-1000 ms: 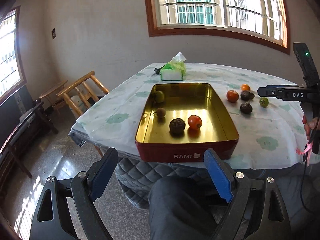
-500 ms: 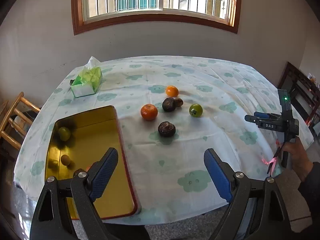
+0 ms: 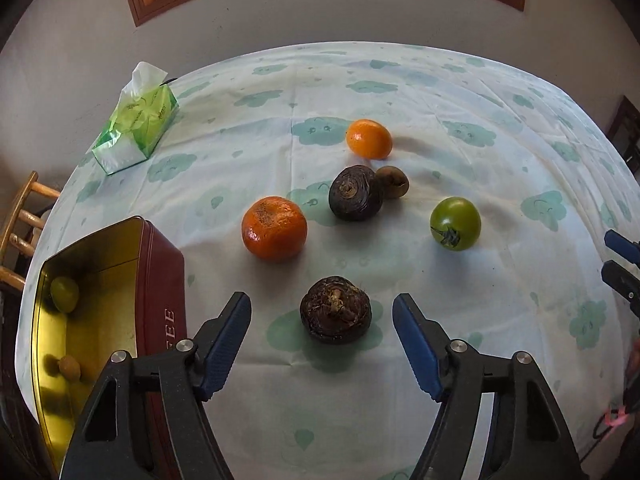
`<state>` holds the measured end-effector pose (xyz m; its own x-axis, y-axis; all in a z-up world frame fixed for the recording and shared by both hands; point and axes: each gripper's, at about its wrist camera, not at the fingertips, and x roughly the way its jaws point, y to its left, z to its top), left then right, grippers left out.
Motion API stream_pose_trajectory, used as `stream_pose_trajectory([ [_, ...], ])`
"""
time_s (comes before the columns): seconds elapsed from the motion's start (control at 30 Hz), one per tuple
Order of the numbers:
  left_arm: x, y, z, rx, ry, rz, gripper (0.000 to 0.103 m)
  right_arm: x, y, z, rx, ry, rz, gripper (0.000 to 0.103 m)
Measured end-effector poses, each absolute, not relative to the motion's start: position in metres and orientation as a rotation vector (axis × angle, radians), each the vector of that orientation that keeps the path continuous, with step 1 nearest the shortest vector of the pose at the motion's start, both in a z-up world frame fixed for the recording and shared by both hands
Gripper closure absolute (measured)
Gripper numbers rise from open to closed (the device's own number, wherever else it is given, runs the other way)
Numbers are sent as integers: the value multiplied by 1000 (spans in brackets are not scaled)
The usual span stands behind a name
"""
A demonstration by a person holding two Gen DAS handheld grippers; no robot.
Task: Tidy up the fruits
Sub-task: 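Grasp another dark shriveled brown fruit with the left gripper, then grasp the small green tomato with the right gripper while the left gripper carries the dark fruit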
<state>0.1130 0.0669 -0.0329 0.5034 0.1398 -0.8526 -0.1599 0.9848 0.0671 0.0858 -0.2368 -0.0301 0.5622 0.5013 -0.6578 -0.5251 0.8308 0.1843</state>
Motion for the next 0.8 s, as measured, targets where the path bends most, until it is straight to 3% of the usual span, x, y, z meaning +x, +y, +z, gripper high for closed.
stream_pose_trajectory([
  [0.07,119,67,-46,-33,1067,171,64,86,-237,-30,-32,761,612,26],
  [0.37,82,60,-15,-116,968,194,64,87,-220,-25,-74,784,657,26],
  [0.8,14,53,34,-157,901,166,64,130,-84,-29,-223,830,903,26],
])
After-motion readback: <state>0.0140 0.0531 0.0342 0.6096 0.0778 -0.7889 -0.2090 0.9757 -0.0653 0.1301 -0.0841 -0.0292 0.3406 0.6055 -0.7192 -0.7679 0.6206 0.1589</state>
